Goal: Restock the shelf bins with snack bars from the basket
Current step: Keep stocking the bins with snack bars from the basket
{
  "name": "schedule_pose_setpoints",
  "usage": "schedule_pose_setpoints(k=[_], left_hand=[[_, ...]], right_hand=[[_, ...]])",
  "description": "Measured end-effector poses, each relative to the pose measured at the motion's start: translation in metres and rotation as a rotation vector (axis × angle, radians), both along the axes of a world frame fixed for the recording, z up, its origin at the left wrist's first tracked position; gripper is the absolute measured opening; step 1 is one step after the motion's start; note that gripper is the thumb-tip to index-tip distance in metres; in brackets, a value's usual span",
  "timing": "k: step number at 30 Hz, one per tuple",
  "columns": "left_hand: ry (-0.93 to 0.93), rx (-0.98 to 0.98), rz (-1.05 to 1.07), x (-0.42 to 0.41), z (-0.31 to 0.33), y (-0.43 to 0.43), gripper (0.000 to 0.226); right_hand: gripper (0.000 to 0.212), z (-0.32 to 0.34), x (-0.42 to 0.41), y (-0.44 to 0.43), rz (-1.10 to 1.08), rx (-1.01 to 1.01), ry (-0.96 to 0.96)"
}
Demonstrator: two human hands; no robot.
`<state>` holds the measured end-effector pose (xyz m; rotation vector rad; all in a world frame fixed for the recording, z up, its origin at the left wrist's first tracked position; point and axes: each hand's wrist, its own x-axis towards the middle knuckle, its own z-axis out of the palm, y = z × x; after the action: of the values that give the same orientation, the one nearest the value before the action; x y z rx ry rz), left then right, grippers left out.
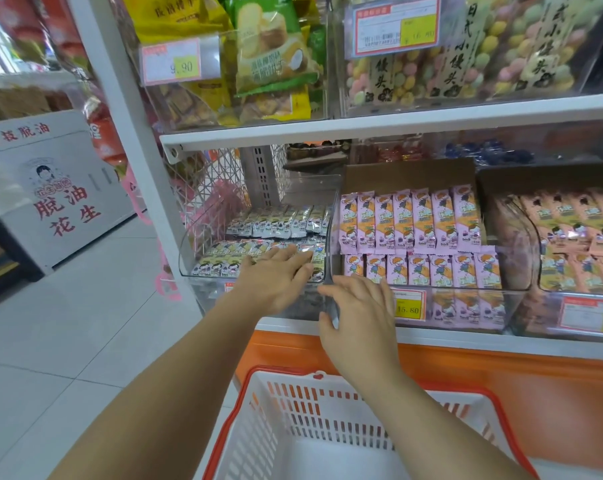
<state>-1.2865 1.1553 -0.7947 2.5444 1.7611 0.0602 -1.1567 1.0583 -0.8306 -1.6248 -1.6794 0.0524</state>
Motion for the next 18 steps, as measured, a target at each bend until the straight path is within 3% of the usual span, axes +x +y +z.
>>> schedule_pose_setpoints(k=[11, 15, 18], left_hand=[[0.120, -0.062, 0.007, 0.014, 0.018, -0.012, 0.047], [-0.161, 0.175, -0.055, -0.009, 0.003, -0.051, 0.042], [-0.286, 0.314, -0.100, -0.040, -0.017, -0.090, 0.038]], right_hand=[[0.034, 0.014, 0.006, -0.018, 0.087, -0.061, 0.050], [0.031, 0.027, 0.012, -0.027, 0.131, -0.069, 0.152], [0.026, 0.030, 0.005, -0.026, 0.249, -0.227, 0.284]])
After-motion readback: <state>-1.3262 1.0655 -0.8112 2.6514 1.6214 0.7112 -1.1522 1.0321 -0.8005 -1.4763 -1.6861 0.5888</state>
